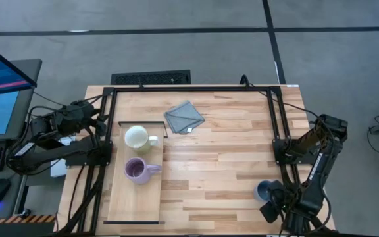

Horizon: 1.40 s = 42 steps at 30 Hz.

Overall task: Stack small to large cups/mugs on shelf
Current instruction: Put the blue mug on the shelf

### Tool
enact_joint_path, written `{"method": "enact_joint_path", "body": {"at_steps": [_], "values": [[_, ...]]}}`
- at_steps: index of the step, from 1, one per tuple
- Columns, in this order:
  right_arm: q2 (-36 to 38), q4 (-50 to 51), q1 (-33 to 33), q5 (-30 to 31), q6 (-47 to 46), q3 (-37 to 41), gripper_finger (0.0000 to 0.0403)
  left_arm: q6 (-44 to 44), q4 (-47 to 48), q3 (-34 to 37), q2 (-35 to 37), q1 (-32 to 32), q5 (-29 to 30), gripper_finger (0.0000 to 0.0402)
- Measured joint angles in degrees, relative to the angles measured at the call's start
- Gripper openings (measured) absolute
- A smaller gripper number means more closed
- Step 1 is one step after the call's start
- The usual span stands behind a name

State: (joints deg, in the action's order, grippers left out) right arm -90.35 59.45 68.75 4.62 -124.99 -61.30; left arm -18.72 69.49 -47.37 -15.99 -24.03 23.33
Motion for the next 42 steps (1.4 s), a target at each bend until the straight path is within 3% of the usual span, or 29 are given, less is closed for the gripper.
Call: {"method": "enact_joint_path", "body": {"at_steps": [5, 16, 37, 42], "values": [[-2.31, 0.32, 0.18, -5.17, 0.12, -0.05, 0.0285, 0.02, 0.0, 0.0, 0.0, 0.0, 0.0, 0.0203], [-4.22, 1.1, -1.31, -5.42, 2.6, -0.06, 0.0248, 0.0, 0.0, 0.0, 0.01, 0.0, -0.02, 0.0203], [-4.25, 1.62, -1.77, -4.59, 4.24, -0.02, 0.0064, 0.09, 0.01, 0.0, 0.0, 0.0, -0.02, 0.0203], [-4.24, 1.71, -1.77, -4.58, 5.45, -0.02, 0.0057, 0.09, 0.02, 0.0, 0.0, 0.01, -0.01, 0.0203]]}}
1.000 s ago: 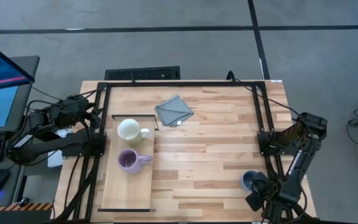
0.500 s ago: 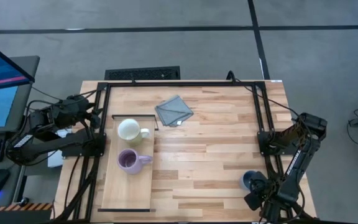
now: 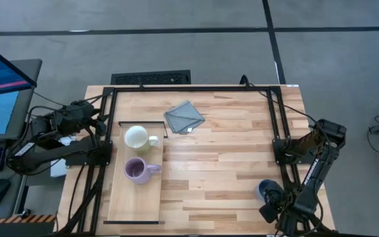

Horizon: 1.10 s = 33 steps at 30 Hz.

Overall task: Stack small to large cups/mugs on shelf
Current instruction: Put the blue mug on the shelf

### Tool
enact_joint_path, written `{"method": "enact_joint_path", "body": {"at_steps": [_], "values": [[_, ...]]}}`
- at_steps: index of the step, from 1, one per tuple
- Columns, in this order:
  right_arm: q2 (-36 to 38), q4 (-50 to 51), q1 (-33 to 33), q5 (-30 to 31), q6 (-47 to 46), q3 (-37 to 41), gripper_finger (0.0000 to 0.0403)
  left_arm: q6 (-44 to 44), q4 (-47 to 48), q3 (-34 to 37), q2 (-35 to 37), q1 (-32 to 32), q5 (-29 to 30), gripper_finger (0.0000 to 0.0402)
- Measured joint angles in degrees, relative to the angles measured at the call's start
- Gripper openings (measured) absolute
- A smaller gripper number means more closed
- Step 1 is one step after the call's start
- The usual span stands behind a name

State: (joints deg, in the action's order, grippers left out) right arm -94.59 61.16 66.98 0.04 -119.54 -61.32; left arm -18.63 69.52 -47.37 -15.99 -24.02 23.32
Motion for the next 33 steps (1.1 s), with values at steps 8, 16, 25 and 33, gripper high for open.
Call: {"method": "enact_joint_path", "body": {"at_steps": [8, 16, 25, 33], "values": [[0.0, 0.11, -1.8, -0.42, 1.63, -0.01, 0.0057, -0.02, 0.0, -0.01, 0.0, -0.01, -0.01, 0.0203], [0.0, 0.11, -8.19, -0.03, 13.08, 0.0, 0.0057, -0.08, 0.0, 0.0, 0.0, -0.01, -0.01, 0.0203], [0.0, -0.8, -18.02, 0.24, 29.42, 0.0, 0.0057, -0.15, 0.02, 0.0, 0.0, -0.01, 0.0, 0.0203], [0.04, -3.11, -26.76, 0.86, 43.82, -0.27, 0.0057, -0.26, 0.04, 0.0, 0.0, -0.01, -0.01, 0.0203]]}}
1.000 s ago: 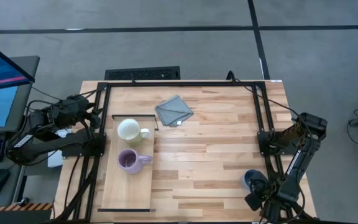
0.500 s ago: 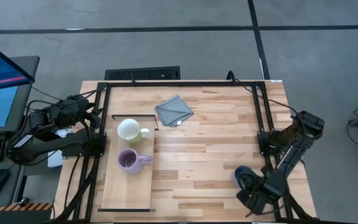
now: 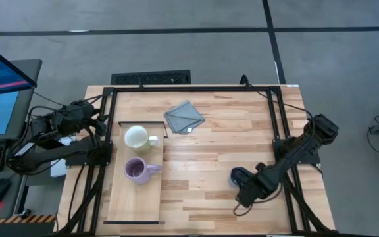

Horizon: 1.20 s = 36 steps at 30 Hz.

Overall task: Stack small to large cups/mugs on shelf
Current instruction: Put the blue mug on the shelf

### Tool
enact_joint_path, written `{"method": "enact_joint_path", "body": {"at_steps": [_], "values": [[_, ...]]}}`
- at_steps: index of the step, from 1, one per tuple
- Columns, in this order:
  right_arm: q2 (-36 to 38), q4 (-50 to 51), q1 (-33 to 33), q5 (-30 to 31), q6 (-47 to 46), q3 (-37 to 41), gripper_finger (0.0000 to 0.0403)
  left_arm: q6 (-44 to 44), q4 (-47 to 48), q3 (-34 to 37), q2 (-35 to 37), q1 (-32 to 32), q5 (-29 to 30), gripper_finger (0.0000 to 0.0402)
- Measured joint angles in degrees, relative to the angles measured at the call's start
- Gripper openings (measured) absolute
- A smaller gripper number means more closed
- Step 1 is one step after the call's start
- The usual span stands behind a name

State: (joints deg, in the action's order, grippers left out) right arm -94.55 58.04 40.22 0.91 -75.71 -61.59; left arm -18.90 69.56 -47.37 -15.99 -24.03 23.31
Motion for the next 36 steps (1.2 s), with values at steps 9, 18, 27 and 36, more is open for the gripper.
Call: {"method": "enact_joint_path", "body": {"at_steps": [9, 18, 27, 36], "values": [[-0.17, 0.03, -7.41, 5.05, 14.56, -7.12, 0.0057, 0.63, 0.38, 0.0, 0.0, 0.0, 0.0, 0.0203], [-0.15, 0.46, -13.62, 6.13, 26.62, -13.97, 0.0057, 0.66, 0.51, 0.0, 0.0, 0.0, 0.0, 0.0203], [-0.1, 1.92, -16.5, 10.44, 36.23, -20.92, 0.0057, 0.7, 0.49, 0.0, 0.0, 0.0, 0.0, 0.0203], [-4.95, 3.07, -18.41, 11.68, 47.5, -30.11, 0.0057, 0.72, 0.48, 0.0, 0.0, 0.02, 0.0, 0.0203]]}}
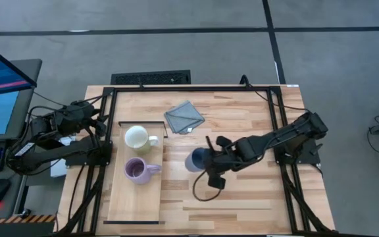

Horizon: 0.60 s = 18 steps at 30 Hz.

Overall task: Stack small to large cups/mugs on shelf
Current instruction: Put the blue mug on the shelf

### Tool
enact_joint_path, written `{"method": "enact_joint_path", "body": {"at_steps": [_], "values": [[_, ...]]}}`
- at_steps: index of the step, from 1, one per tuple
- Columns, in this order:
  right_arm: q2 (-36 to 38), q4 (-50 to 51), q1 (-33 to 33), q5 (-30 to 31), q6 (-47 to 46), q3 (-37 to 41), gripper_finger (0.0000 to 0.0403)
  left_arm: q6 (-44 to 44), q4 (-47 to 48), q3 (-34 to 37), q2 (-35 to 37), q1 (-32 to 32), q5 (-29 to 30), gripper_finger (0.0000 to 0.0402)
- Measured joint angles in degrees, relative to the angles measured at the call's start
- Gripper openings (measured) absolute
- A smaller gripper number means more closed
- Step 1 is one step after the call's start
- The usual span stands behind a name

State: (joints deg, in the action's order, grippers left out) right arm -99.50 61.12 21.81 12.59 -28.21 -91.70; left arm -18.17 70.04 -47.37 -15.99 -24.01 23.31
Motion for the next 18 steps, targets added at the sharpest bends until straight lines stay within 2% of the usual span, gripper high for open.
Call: {"method": "enact_joint_path", "body": {"at_steps": [11, 18], "values": [[-15.16, 12.48, 0.48, -1.58, 10.19, -22.34, 0.0057, 0.0, -0.02, 0.0, 0.02, -0.01, 0.0, 0.0203], [-20.71, 17.45, 1.27, -2.82, 10.85, -34.14, 0.0057, 0.0, 0.0, 0.0, 0.02, -0.02, -0.02, 0.0203]]}}
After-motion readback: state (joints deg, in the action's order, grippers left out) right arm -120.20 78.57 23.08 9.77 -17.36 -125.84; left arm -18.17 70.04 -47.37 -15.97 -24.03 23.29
